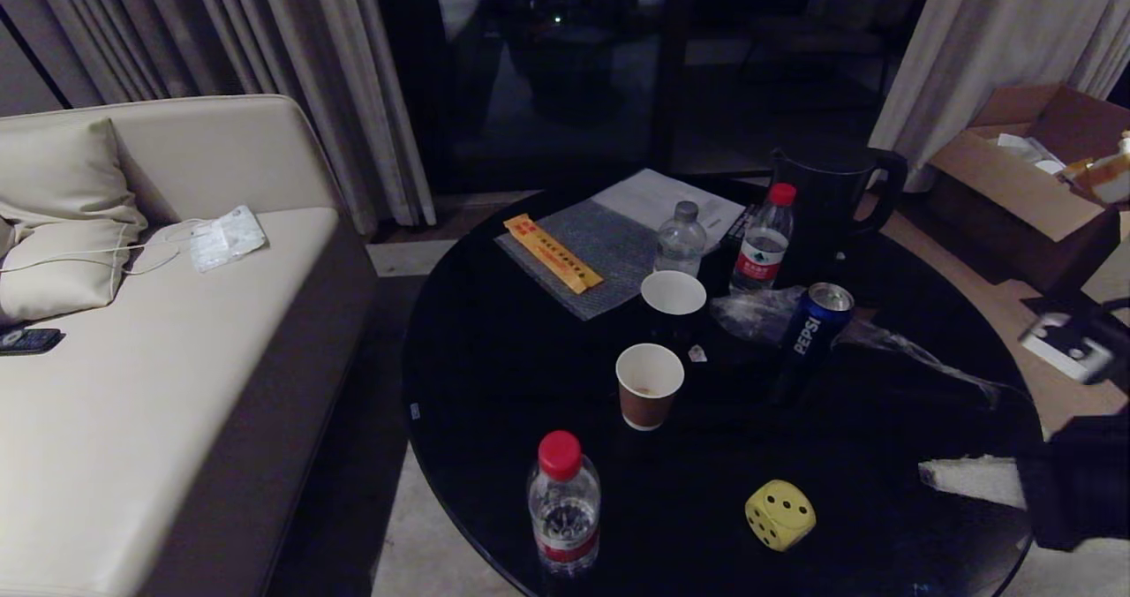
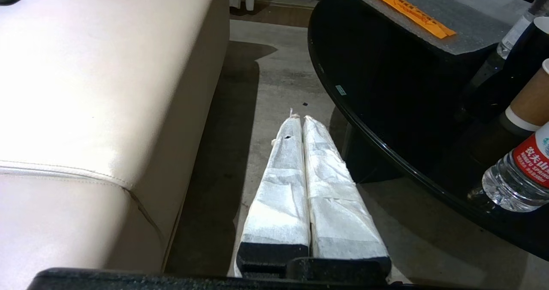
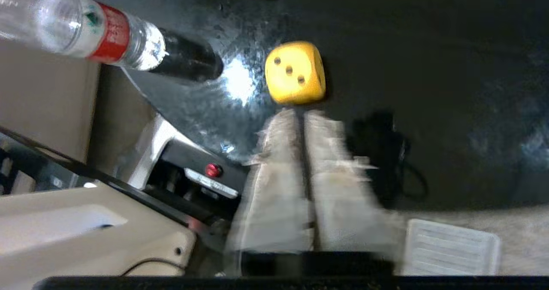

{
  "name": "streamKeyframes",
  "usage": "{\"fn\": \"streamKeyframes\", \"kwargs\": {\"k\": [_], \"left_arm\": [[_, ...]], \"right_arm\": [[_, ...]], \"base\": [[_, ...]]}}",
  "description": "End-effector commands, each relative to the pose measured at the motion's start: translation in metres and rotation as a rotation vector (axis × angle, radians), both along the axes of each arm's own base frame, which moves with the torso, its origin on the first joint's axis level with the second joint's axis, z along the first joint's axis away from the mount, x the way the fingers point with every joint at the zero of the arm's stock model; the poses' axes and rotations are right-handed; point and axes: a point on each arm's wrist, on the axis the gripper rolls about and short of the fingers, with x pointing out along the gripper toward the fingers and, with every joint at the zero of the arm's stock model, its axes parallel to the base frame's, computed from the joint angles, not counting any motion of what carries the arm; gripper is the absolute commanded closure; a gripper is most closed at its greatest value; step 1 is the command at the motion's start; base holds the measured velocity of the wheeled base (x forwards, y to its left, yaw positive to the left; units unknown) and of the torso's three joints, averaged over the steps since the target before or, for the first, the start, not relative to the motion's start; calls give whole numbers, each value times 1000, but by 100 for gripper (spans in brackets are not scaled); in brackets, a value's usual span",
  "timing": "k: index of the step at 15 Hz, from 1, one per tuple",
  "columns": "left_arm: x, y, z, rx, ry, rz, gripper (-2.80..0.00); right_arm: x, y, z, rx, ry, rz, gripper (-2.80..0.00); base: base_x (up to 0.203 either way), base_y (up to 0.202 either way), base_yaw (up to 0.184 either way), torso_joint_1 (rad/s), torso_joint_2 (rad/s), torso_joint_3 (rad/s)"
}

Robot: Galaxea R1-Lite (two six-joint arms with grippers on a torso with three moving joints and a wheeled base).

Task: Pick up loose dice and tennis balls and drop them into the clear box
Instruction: Pick up toys out of the box

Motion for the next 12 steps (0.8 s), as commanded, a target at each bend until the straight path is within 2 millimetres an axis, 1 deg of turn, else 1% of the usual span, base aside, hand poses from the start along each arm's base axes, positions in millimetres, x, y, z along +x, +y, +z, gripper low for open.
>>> {"fn": "streamKeyframes", "kwargs": {"k": [1,3,6,8,12], "left_arm": [[0,0,0,-1,3,1,0],[0,0,0,-1,3,1,0],[0,0,0,-1,3,1,0],[0,0,0,-1,3,1,0],[0,0,0,-1,3,1,0]], "right_arm": [[43,20,-26,-74,139,49,-280],[62,33,-41,-184,153,60,-280],[84,45,-58,-298,87,100,-280],[90,47,-65,-346,67,128,-280],[90,48,-79,-393,99,191,-280]], "base": [[0,0,0,0,0,0],[0,0,0,0,0,0],[0,0,0,0,0,0],[0,0,0,0,0,0],[0,0,0,0,0,0]]}}
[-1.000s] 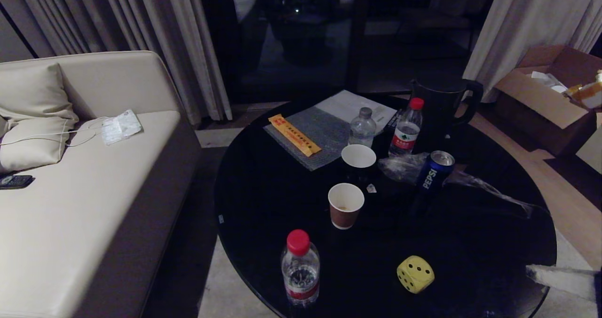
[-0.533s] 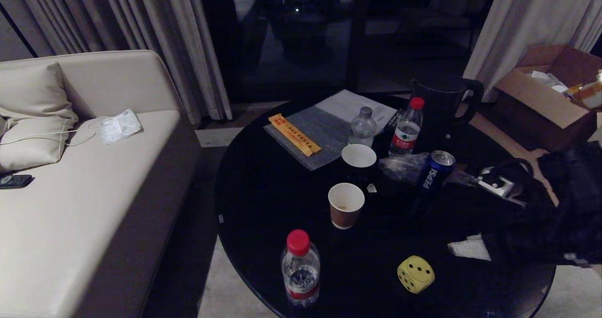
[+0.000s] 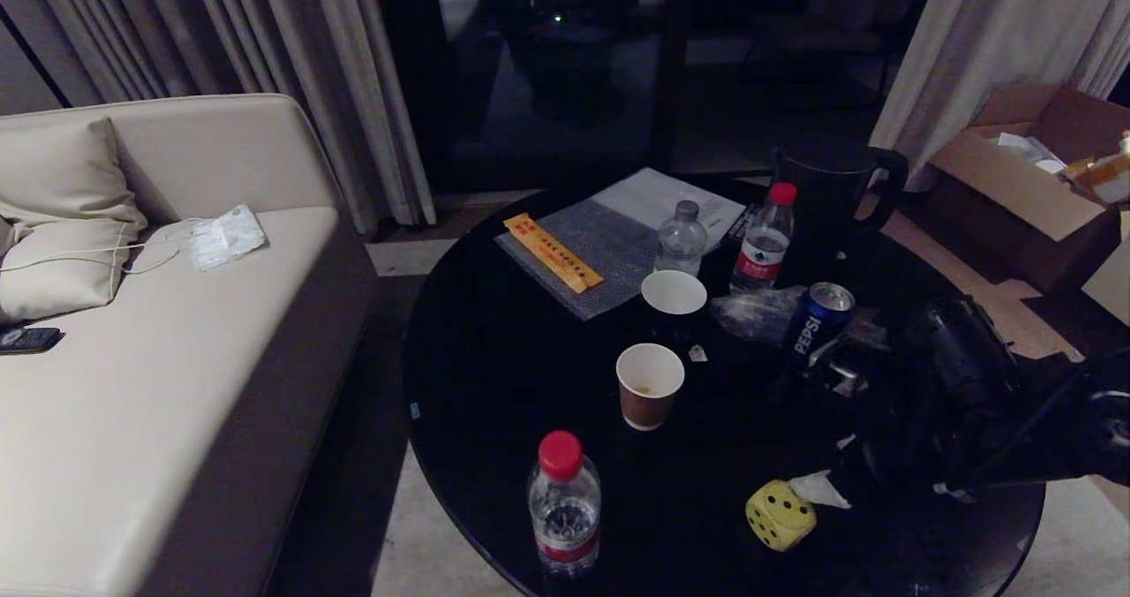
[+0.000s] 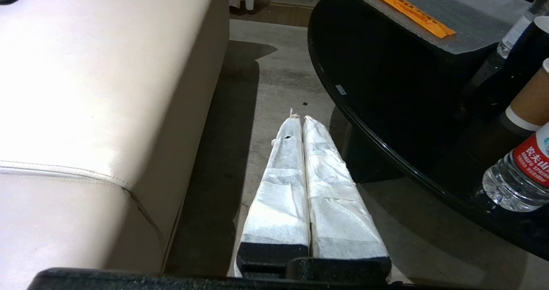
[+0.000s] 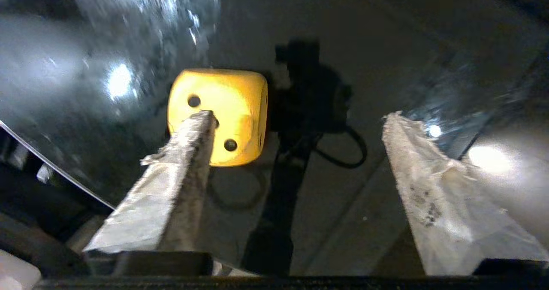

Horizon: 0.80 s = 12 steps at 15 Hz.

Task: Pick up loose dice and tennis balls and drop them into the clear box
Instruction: Pick up toys out of the box

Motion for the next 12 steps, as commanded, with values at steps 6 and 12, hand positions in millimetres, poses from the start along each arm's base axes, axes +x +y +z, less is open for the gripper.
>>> {"fn": "streamKeyframes", "kwargs": {"k": [6,12], "left_arm": [[0,0,0,-1,3,1,0],[0,0,0,-1,3,1,0]], "right_arm": [[-4,5,-15,108,96,178,-280],[9,9,-37,82,138,202,-280]], "base": [[0,0,0,0,0,0],[0,0,0,0,0,0]]}}
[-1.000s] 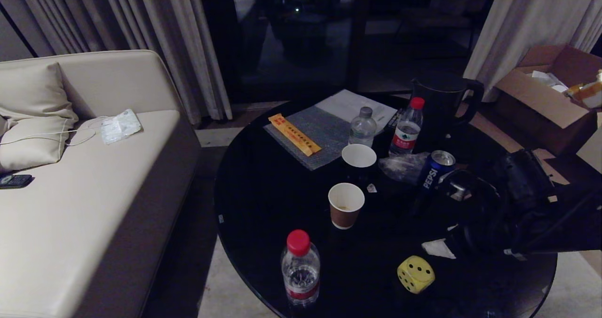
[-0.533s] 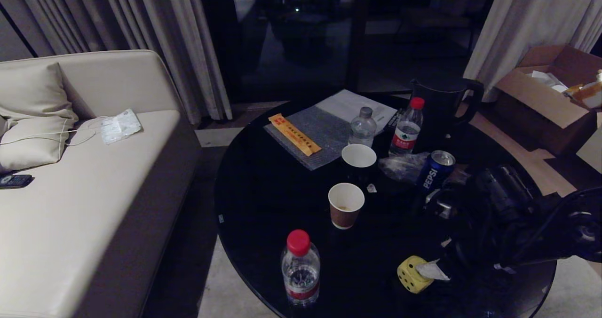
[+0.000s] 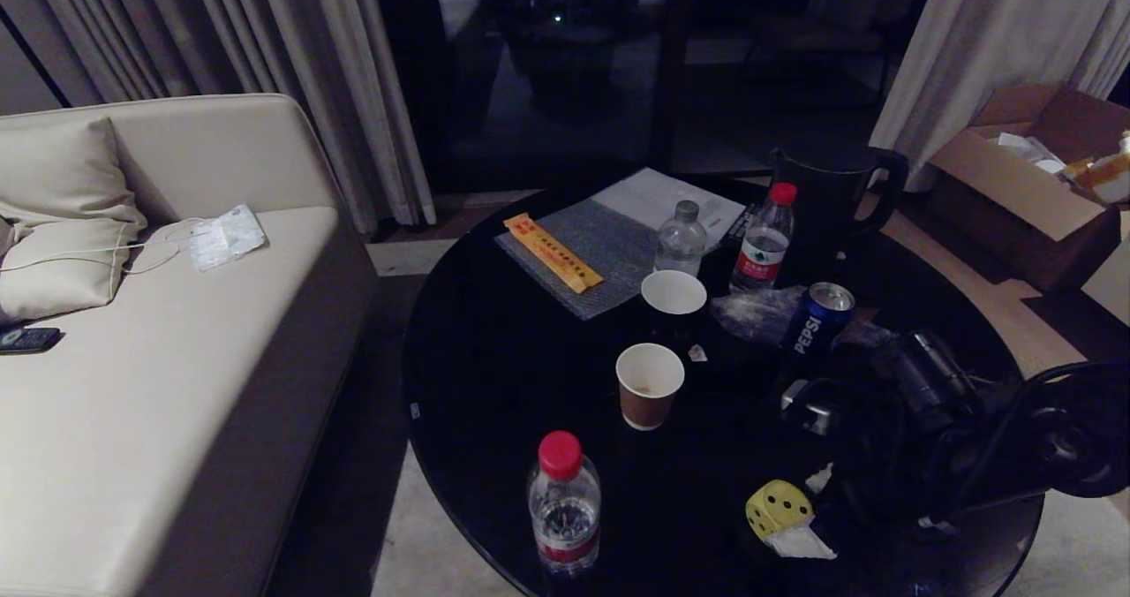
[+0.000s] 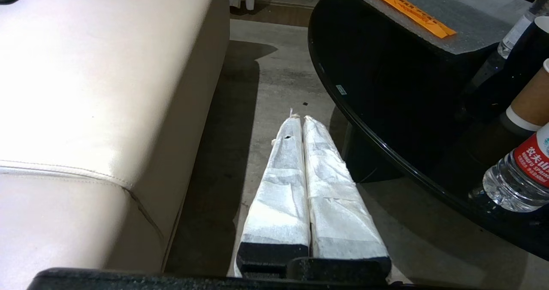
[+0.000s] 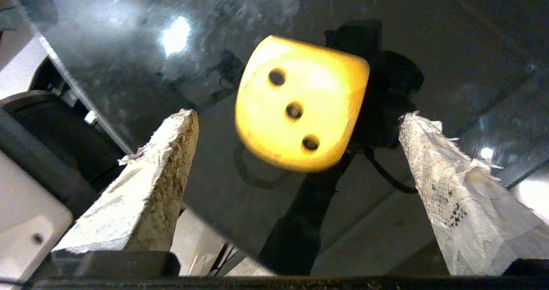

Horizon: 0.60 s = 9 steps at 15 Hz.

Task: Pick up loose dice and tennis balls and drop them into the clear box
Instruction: Pick up toys out of the box

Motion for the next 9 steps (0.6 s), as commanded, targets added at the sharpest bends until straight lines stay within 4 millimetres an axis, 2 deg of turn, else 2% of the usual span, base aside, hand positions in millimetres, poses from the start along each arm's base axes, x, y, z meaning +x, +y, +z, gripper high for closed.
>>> {"fn": "streamKeyframes", "kwargs": {"k": [1,9], "left_arm": [[0,0,0,-1,1,1,0],[0,0,0,-1,3,1,0]], "right_arm": [[9,3,-9,0,-2,5,-280],[17,8,-16,-1,-7,12,-280]], "base": [[0,0,0,0,0,0],[0,0,0,0,0,0]]}}
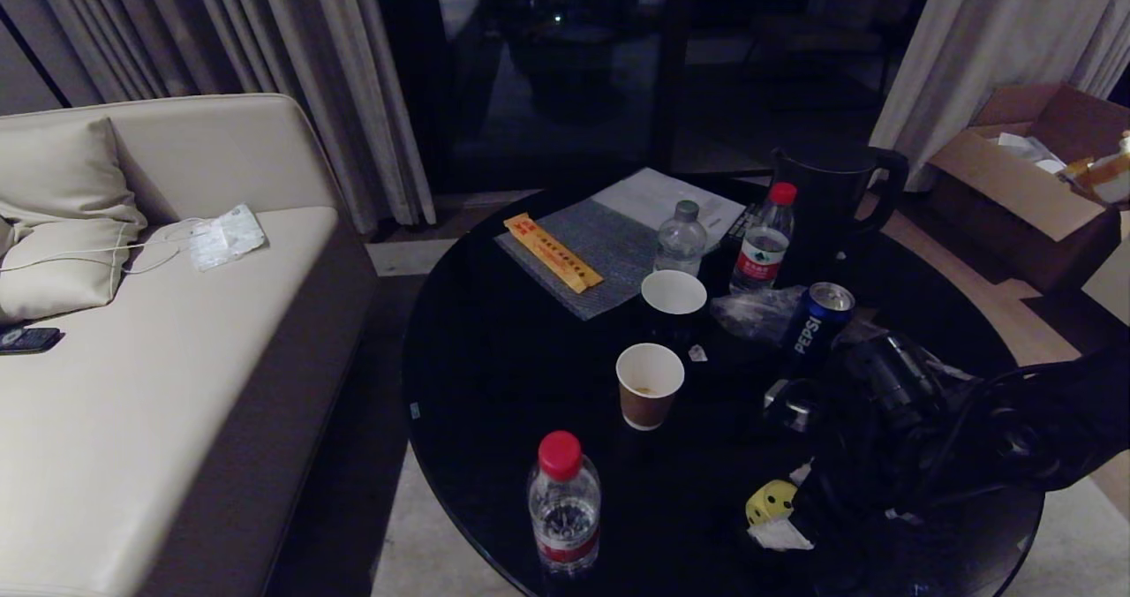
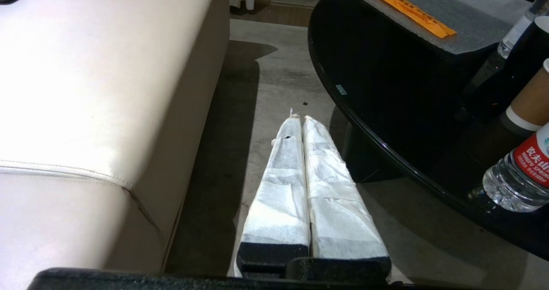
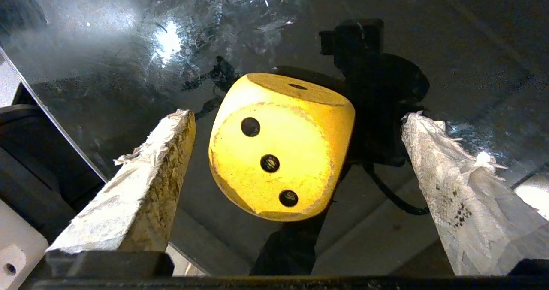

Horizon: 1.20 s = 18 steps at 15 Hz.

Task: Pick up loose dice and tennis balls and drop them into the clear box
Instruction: Pick up toys out of the box, then put the toys in the box

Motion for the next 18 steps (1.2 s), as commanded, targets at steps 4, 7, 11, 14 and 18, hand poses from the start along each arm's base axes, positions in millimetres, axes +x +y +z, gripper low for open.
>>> {"fn": "streamKeyframes", "kwargs": {"k": [4,7,11,14,18], "left_arm": [[0,0,0,0,2,1,0],[0,0,0,0,2,1,0],[0,0,0,0,2,1,0],[0,0,0,0,3,1,0],[0,0,0,0,3,1,0]], "right_arm": [[5,5,-2,-14,-11,17,0],[5,4,-5,-74,-20,-12,0],[-6,-3,15,-85,-85,-45,0],[-26,-14,48,-51,-174,-128,0],[-73,-38,89,-35,-322,-376,0]], "base": [[0,0,0,0,0,0],[0,0,0,0,0,0],[0,0,0,0,0,0],[0,0,0,0,0,0],[0,0,0,0,0,0]]}}
